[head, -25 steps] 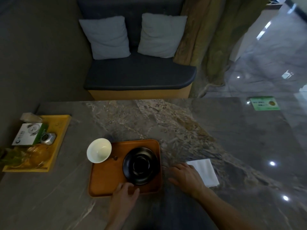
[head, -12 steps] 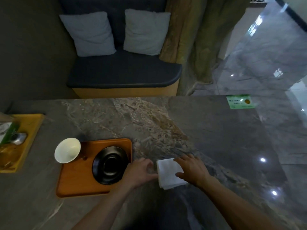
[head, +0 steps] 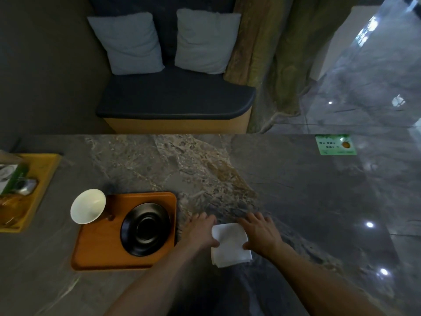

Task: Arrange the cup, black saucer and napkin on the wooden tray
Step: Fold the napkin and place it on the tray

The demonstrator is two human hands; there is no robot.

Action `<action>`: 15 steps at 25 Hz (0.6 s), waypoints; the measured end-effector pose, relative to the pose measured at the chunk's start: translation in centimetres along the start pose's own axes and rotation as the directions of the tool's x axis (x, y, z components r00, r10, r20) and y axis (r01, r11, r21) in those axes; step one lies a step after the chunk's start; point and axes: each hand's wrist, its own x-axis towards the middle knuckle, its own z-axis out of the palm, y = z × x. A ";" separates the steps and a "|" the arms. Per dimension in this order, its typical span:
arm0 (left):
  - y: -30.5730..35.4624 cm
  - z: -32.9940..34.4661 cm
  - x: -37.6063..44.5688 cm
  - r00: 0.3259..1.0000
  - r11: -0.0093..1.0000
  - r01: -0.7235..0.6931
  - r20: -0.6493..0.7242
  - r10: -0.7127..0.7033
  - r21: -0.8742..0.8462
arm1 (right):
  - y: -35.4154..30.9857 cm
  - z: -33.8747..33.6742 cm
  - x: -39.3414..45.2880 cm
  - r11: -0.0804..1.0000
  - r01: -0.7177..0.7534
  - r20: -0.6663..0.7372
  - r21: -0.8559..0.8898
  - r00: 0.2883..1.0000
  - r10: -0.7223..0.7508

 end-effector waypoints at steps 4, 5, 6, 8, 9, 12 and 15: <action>0.4 0.6 -0.2 0.998 0.999 0.033 -0.051 -0.035 -0.035 | -0.1 0.1 0.0 0.999 -0.021 -0.022 0.047 1.000 0.022; 0.5 0.7 -0.2 0.997 0.998 0.035 -0.060 -0.039 -0.055 | -0.2 0.1 0.0 0.997 -0.027 -0.032 0.069 0.999 0.030; 0.5 0.7 -0.3 0.997 0.996 0.034 -0.063 -0.039 -0.081 | -0.3 0.1 -0.1 0.995 -0.032 -0.044 0.093 0.998 0.036; 0.5 0.8 -0.5 0.998 0.991 0.038 -0.053 -0.045 -0.132 | -0.6 0.2 -0.5 0.989 -0.033 -0.060 0.143 0.997 0.042; 0.4 1.0 -0.6 0.997 0.985 0.047 -0.048 -0.056 -0.164 | -0.7 0.4 -0.7 0.984 -0.033 -0.064 0.174 0.997 0.045; 0.1 1.7 -1.3 0.994 0.948 0.073 -0.059 -0.096 -0.310 | -1.0 0.6 -1.5 0.936 -0.060 -0.072 0.346 0.993 0.090; -0.5 1.9 -2.4 0.992 0.848 0.082 -0.037 -0.119 -0.523 | -1.3 0.4 -2.7 0.792 -0.115 -0.017 0.599 0.988 0.156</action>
